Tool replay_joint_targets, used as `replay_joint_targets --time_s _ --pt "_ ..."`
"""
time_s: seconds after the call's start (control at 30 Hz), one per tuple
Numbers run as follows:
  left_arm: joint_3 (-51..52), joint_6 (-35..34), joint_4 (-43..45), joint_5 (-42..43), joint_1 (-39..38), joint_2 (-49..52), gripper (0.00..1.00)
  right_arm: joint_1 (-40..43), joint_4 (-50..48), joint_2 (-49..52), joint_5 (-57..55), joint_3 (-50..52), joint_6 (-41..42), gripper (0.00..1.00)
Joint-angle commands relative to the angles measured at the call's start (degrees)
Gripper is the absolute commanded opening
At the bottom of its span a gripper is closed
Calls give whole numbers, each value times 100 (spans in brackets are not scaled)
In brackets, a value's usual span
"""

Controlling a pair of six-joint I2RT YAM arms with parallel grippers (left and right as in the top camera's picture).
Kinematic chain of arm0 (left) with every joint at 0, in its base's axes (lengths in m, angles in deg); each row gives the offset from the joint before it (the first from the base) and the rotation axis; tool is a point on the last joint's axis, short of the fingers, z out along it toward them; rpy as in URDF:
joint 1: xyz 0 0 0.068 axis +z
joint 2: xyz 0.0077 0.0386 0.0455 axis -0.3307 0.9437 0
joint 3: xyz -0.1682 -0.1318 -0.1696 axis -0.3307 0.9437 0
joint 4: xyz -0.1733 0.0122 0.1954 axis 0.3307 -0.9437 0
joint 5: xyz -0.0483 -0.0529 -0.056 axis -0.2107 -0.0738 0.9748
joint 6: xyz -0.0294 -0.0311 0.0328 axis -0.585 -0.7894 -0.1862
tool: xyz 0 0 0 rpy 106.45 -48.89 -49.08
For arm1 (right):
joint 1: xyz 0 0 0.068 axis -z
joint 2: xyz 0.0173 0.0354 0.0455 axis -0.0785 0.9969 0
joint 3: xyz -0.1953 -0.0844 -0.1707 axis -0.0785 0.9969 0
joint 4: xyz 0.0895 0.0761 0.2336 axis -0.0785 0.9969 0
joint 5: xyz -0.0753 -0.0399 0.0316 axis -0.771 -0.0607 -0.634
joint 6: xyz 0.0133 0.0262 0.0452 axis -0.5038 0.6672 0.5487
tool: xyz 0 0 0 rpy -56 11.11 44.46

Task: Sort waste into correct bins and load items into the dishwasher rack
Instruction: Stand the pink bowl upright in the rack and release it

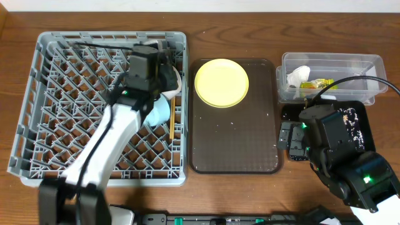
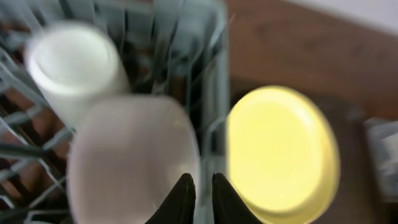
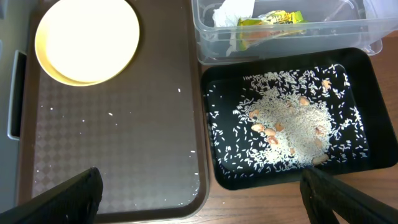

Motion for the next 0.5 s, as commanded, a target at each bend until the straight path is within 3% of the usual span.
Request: replay_joint_targets --time_s 0.0,0.1,0.3,0.47 --pt "-31 245 -76 -282 -9 326 15 31 2 33 -120 -68 -85 99" --pt "-33 247 -192 -688 -9 361 15 31 2 33 -120 -68 -83 99" --pt "-33 264 -162 -713 -15 37 15 31 2 33 -120 -68 -83 99" --pt "-33 260 -127 -601 -17 -577 22 31 2 33 -120 -68 -83 99"
